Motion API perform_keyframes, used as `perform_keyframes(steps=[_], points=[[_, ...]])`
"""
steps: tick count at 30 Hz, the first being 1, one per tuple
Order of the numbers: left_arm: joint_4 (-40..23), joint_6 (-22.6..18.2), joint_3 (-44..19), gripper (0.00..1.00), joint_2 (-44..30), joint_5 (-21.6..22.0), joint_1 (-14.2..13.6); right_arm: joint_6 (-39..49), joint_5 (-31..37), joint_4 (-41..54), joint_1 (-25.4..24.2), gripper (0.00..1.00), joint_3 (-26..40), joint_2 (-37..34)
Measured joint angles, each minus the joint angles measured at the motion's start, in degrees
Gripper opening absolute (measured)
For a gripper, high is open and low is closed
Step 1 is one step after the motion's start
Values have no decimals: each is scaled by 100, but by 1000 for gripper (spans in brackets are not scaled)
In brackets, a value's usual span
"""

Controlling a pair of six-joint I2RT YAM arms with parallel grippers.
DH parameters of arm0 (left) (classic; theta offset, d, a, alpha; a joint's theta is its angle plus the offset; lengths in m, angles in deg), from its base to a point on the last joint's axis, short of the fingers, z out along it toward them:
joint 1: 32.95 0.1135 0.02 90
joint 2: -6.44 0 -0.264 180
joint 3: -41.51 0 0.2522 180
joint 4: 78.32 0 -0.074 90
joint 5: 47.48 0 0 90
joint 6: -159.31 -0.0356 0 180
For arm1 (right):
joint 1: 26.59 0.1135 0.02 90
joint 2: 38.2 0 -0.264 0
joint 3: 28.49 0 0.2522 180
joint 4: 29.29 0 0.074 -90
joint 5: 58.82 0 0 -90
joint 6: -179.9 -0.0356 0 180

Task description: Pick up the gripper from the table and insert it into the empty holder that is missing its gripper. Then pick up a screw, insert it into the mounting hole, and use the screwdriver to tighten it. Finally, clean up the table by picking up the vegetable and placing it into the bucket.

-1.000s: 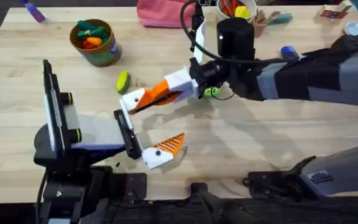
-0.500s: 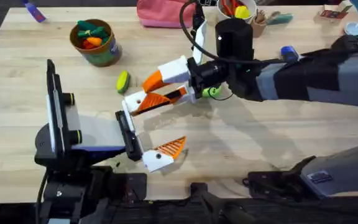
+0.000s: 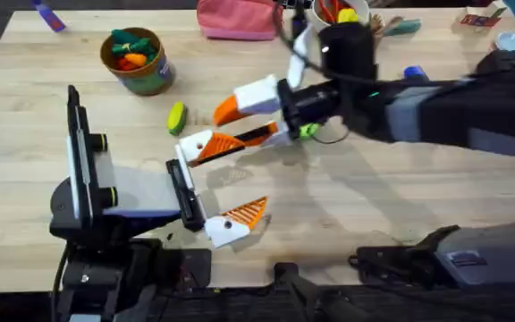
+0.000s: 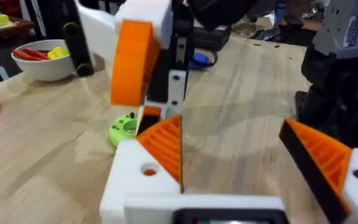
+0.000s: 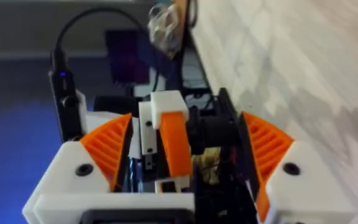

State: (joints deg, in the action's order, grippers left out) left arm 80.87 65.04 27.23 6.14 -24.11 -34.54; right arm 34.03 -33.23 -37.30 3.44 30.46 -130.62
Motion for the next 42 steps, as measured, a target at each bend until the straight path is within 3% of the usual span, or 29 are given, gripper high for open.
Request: perform_keyframes(steps=[8, 12, 13, 18, 23, 28, 42], points=[[0, -2, 0, 985, -1, -2, 0, 1497, 1432, 3595, -864, 918, 356, 1374], [0, 0, 0, 985, 0, -4, 0, 2244, 2614, 5611, -952, 919, 1225, 1590], [0, -1, 0, 985, 0, -2, 0, 2599, 3599, 6682, -915, 915, 1992, 1548], [0, -2, 0, 985, 0, -4, 0, 2711, 4954, 7896, -774, 880, 3121, 1199], [0, -1, 0, 986, -1, -4, 0, 2291, 5848, 8590, -566, 880, 3829, 498], [0, -2, 0, 986, 0, -4, 0, 1754, 6302, 8674, -344, 880, 4212, -220], [0, -2, 0, 985, 0, -4, 0, 611, 6506, 8063, -279, 858, 4045, -784]])
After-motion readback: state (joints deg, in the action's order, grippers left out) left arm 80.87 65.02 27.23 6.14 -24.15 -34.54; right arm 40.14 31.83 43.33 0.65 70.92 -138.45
